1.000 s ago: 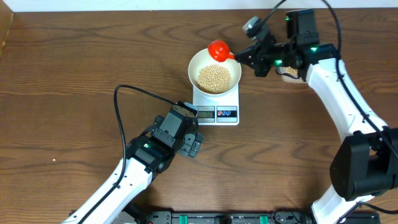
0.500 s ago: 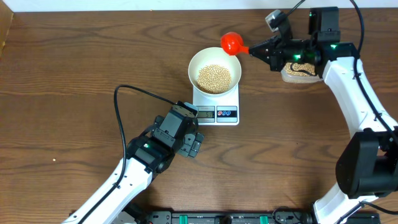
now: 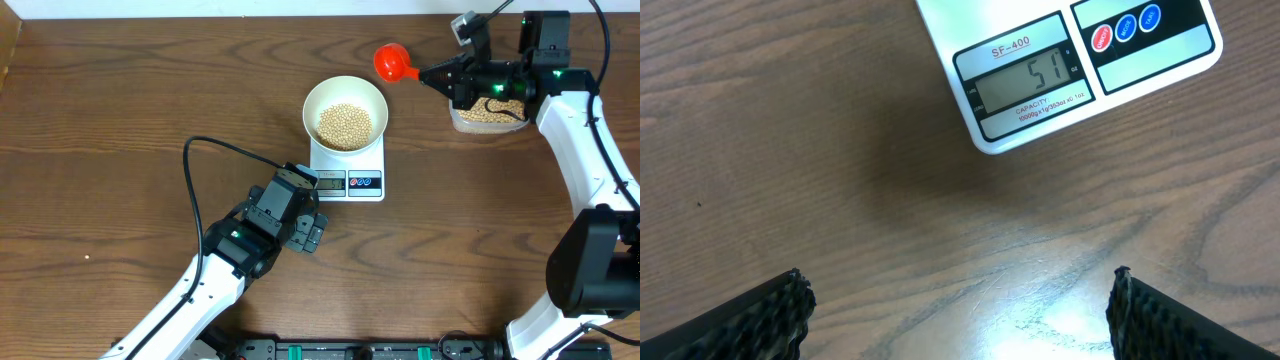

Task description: Scoop item into bowl and weigh 50g on scale

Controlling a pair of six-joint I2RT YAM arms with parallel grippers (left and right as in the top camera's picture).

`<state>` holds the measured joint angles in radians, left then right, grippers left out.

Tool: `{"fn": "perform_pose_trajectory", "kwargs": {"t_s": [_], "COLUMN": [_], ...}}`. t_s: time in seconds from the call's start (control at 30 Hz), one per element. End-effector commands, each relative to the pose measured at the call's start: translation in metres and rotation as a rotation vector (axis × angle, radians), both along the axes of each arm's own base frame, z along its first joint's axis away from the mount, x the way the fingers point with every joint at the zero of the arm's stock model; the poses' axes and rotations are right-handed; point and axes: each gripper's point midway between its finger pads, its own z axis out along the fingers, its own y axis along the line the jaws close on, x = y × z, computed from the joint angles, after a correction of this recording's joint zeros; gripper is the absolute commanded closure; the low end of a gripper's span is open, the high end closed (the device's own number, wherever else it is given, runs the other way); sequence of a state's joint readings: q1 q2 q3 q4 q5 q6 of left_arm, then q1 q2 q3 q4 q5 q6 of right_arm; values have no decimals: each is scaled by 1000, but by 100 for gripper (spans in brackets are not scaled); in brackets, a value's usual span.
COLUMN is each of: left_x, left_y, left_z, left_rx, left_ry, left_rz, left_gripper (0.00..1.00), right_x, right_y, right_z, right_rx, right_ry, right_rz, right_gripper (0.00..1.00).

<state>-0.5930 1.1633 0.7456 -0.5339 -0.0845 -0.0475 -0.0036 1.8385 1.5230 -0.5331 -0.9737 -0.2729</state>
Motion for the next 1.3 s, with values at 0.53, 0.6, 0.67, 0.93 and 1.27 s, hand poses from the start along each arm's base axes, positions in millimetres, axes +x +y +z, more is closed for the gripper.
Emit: {"fn": "perform_pose_trajectory", "kwargs": {"t_s": [0.53, 0.6, 0.67, 0.93, 1.27], "left_x": [-1, -1, -1, -1, -1], "left_y": [0, 0, 0, 0, 0], "left_z": [-3, -3, -3, -3, -3], "left_rx": [14, 14, 14, 14, 14], "left_ry": [5, 5, 5, 5, 5], "left_rz": [-13, -13, -13, -13, -13], "left_gripper": [4, 4, 4, 4, 4], "right_x": [12, 8, 4, 1, 5], "right_y": [-152, -168, -182, -194, -172], "right_z": [-22, -34, -46, -60, -35], "right_rx": [-189, -261, -365, -727, -1120], "right_ry": [106, 141, 171, 155, -5], "right_rz": [-410, -457, -504, -567, -587], "right_gripper": [99, 99, 99, 99, 99]}}
